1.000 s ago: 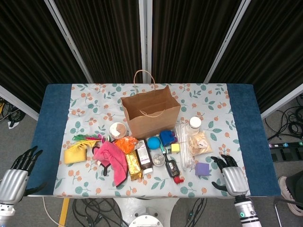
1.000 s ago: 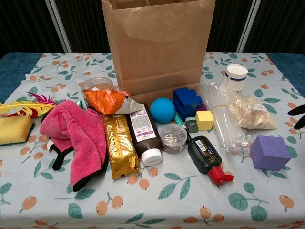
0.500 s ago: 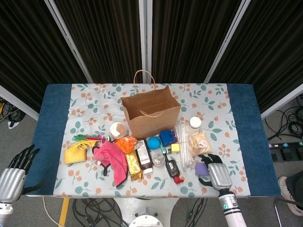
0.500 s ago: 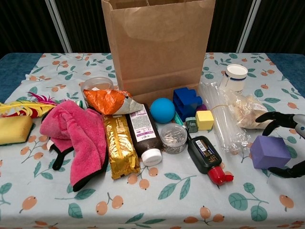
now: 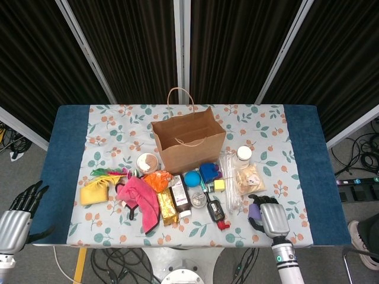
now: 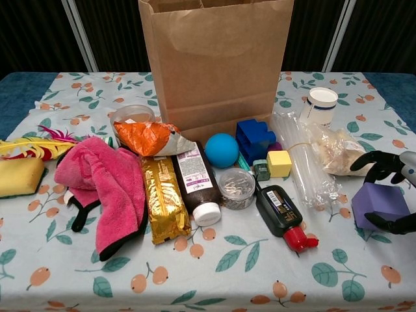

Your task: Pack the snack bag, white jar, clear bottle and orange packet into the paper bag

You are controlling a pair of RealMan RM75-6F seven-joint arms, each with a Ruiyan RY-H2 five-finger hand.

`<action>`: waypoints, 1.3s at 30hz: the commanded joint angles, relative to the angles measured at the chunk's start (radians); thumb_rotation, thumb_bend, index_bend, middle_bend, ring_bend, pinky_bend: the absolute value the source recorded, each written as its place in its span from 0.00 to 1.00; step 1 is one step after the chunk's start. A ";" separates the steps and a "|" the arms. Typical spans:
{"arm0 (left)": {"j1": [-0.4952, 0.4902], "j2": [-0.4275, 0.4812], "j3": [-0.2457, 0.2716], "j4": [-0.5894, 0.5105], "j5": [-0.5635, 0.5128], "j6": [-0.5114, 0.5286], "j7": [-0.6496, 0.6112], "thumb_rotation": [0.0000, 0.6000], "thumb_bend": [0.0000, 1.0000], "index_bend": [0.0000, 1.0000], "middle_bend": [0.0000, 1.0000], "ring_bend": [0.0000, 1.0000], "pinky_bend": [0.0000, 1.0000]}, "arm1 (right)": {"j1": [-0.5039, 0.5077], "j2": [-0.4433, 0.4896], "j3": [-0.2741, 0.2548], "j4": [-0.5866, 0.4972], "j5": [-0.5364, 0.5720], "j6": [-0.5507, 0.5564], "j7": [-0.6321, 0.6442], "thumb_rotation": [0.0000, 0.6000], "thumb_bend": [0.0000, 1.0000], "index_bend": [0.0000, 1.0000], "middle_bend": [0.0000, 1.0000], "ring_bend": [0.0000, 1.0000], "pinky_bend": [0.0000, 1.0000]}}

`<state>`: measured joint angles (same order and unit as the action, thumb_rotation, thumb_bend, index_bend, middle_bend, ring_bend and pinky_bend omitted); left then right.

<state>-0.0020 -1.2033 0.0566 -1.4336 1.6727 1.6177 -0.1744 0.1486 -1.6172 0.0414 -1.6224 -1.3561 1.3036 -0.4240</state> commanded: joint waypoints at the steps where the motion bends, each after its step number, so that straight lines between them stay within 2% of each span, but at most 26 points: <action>1: 0.000 0.001 -0.002 -0.002 -0.003 0.000 -0.002 1.00 0.00 0.09 0.10 0.07 0.15 | -0.002 0.022 -0.004 -0.028 -0.025 0.017 0.016 1.00 0.28 0.28 0.44 0.28 0.31; 6: -0.002 0.004 -0.003 -0.006 -0.005 -0.002 -0.004 1.00 0.00 0.09 0.10 0.07 0.15 | -0.010 0.114 0.010 -0.150 -0.118 0.110 0.013 1.00 0.28 0.28 0.44 0.28 0.31; 9: -0.004 0.004 -0.004 -0.009 -0.004 -0.003 -0.003 1.00 0.00 0.09 0.10 0.07 0.15 | -0.005 0.194 0.050 -0.266 -0.174 0.165 -0.015 1.00 0.28 0.28 0.44 0.28 0.31; 12: -0.007 0.004 -0.004 -0.013 -0.002 -0.005 -0.001 1.00 0.00 0.09 0.10 0.07 0.15 | 0.026 0.271 0.130 -0.400 -0.204 0.188 -0.070 1.00 0.28 0.28 0.44 0.28 0.31; 13: -0.008 0.005 -0.004 -0.015 0.001 -0.005 0.001 1.00 0.00 0.09 0.10 0.07 0.15 | 0.047 0.293 0.171 -0.446 -0.209 0.187 -0.096 1.00 0.28 0.28 0.44 0.28 0.31; 18: -0.014 0.007 -0.003 -0.025 0.006 -0.011 0.013 1.00 0.00 0.09 0.10 0.07 0.15 | 0.186 0.293 0.363 -0.515 -0.145 0.131 -0.210 1.00 0.26 0.28 0.44 0.28 0.31; 22: -0.018 0.015 -0.008 -0.036 0.001 -0.015 0.024 1.00 0.00 0.09 0.10 0.07 0.15 | 0.343 0.228 0.496 -0.495 -0.009 0.061 -0.320 1.00 0.24 0.28 0.44 0.28 0.31; 26: -0.024 0.025 -0.013 -0.045 -0.006 -0.022 0.029 1.00 0.00 0.09 0.10 0.07 0.15 | 0.491 0.157 0.567 -0.402 0.082 0.012 -0.404 1.00 0.22 0.28 0.44 0.28 0.31; 31: -0.027 0.030 -0.020 -0.049 -0.020 -0.029 0.029 1.00 0.00 0.09 0.10 0.07 0.15 | 0.624 0.052 0.581 -0.266 0.187 -0.013 -0.431 1.00 0.22 0.28 0.44 0.28 0.31; 39: -0.029 0.030 -0.025 -0.031 -0.043 -0.042 0.015 1.00 0.00 0.09 0.10 0.07 0.15 | 0.721 -0.046 0.551 -0.102 0.277 -0.008 -0.408 1.00 0.22 0.28 0.44 0.28 0.31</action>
<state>-0.0307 -1.1727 0.0324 -1.4664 1.6312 1.5762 -0.1578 0.8506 -1.6396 0.6004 -1.7552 -1.0945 1.2979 -0.8398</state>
